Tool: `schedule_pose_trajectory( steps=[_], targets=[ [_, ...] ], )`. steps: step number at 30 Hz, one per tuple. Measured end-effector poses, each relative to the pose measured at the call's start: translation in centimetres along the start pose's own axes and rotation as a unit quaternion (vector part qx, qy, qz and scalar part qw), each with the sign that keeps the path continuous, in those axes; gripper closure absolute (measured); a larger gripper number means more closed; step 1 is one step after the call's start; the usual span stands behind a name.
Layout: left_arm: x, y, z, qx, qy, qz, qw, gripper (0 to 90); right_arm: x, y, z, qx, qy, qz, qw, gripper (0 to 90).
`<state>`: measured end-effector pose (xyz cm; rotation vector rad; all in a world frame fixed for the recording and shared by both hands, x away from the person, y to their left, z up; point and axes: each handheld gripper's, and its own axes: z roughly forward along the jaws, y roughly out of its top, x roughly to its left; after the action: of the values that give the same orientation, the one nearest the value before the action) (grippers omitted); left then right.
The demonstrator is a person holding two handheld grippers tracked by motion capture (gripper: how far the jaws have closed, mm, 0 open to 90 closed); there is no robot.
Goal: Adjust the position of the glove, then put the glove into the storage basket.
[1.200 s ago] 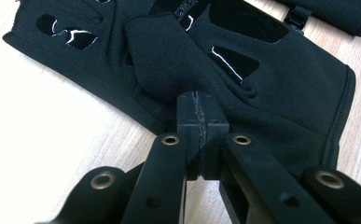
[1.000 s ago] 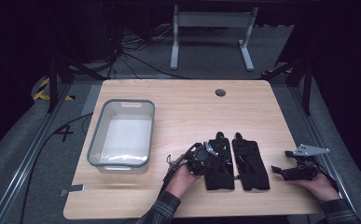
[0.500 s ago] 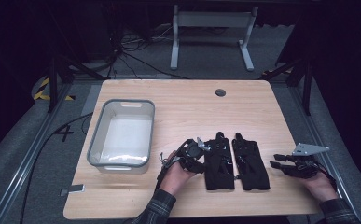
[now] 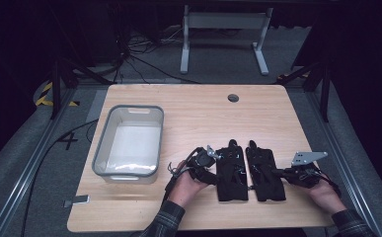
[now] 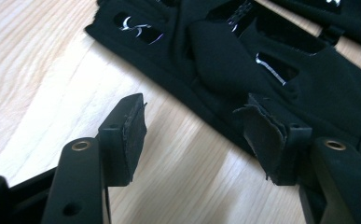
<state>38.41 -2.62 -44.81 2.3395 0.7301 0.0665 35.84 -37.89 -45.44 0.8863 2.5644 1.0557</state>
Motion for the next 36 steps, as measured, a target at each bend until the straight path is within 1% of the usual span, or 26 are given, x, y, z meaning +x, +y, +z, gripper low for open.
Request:
schedule_pose_trajectory(
  steps=[4, 7, 8, 9, 12, 13, 14, 15, 16, 18, 19, 20, 21, 24, 26, 27, 28, 30, 33, 36],
  targets=[
    [-0.1, 0.2, 0.7, -0.004, -0.004, -0.005, 1.0000, 41.6, 0.1, -0.1, 0.0, -0.002, -0.002, -0.005, 1.0000, 90.0],
    [-0.2, 0.3, 1.1, 0.004, 0.000, -0.003, 1.0000, 43.0, 0.1, -0.1, 0.0, -0.002, -0.002, -0.006, 1.0000, 90.0],
    [-0.3, 0.3, 1.2, 0.000, 0.002, -0.003, 1.0000, 43.8, 0.1, -0.1, 0.0, -0.002, -0.003, -0.007, 1.0000, 90.0],
    [-0.3, 0.3, 1.2, 0.001, 0.003, -0.002, 1.0000, 46.5, 0.1, -0.1, 0.0, -0.002, -0.003, -0.008, 1.0000, 90.0],
    [-0.8, 0.4, 1.3, 0.001, 0.021, 0.012, 0.9997, 55.7, 0.1, -0.1, 0.0, -0.002, -0.004, -0.009, 0.9999, 90.0],
    [-0.9, 0.5, 1.4, 0.001, 0.022, 0.012, 0.9997, 60.0, 0.1, -0.1, 0.0, -0.002, -0.004, -0.009, 0.9999, 90.0],
    [-0.9, 0.5, 1.4, 0.001, 0.022, 0.012, 0.9997, 62.3, 0.1, -0.1, 0.0, -0.002, -0.004, -0.010, 0.9999, 90.0],
    [-1.2, 0.5, 1.5, -0.001, 0.024, 0.006, 0.9997, 67.1, 0.1, -0.1, 0.0, -0.002, -0.004, -0.010, 0.9999, 90.0],
    [-1.2, 0.5, 1.5, -0.002, 0.024, 0.004, 0.9997, 70.3, 0.1, -0.1, 0.0, -0.002, -0.004, -0.011, 0.9999, 90.0],
    [-1.2, 0.5, 1.5, -0.004, 0.024, -0.007, 0.9997, 76.6, 0.2, -0.1, 0.0, -0.001, -0.005, -0.010, 0.9999, 90.0],
    [-1.2, 0.5, 1.5, -0.005, 0.019, -0.010, 0.9997, 79.5, 0.2, -0.1, 0.0, -0.001, -0.005, -0.011, 0.9999, 90.0],
    [-1.2, 0.5, 1.5, -0.004, 0.020, -0.012, 0.9997, 82.0, 0.2, -0.1, 0.0, -0.001, -0.005, -0.011, 0.9999, 90.0],
    [-1.2, 0.5, 1.5, -0.004, 0.020, -0.012, 0.9997, 84.4, 0.2, -0.1, 0.0, -0.001, -0.005, -0.011, 0.9999, 90.0],
    [-1.3, 0.6, 1.5, -0.005, 0.022, -0.021, 0.9995, 86.6, 0.2, -0.1, 0.0, -0.002, -0.005, -0.010, 0.9999, 90.0],
    [-1.1, 0.5, 1.4, -0.008, 0.020, -0.030, 0.9993, 87.1, 0.2, 0.0, 0.0, -0.001, -0.004, -0.010, 0.9999, 90.0],
    [-1.1, 0.5, 1.4, -0.009, 0.012, -0.037, 0.9992, 87.3, 0.2, 0.0, 0.1, 0.000, -0.004, -0.011, 0.9999, 90.0],
    [-1.0, 0.5, 1.3, -0.014, 0.009, -0.040, 0.9991, 87.3, 0.2, 0.0, 0.1, 0.001, -0.004, -0.011, 0.9999, 90.0],
    [-0.9, 0.5, 0.8, -0.025, 0.001, -0.044, 0.9987, 87.3, 0.3, 0.0, 0.1, 0.000, -0.003, -0.012, 0.9999, 90.0],
    [-0.7, 0.5, -0.1, -0.045, -0.015, -0.053, 0.9975, 87.4, 0.4, 0.2, 0.3, -0.001, 0.000, -0.012, 0.9999, 90.0],
    [-0.5, 0.6, -0.7, -0.058, -0.029, -0.056, 0.9963, 87.4, 0.6, 0.5, 0.6, -0.001, 0.003, -0.015, 0.9999, 90.0]
  ],
)
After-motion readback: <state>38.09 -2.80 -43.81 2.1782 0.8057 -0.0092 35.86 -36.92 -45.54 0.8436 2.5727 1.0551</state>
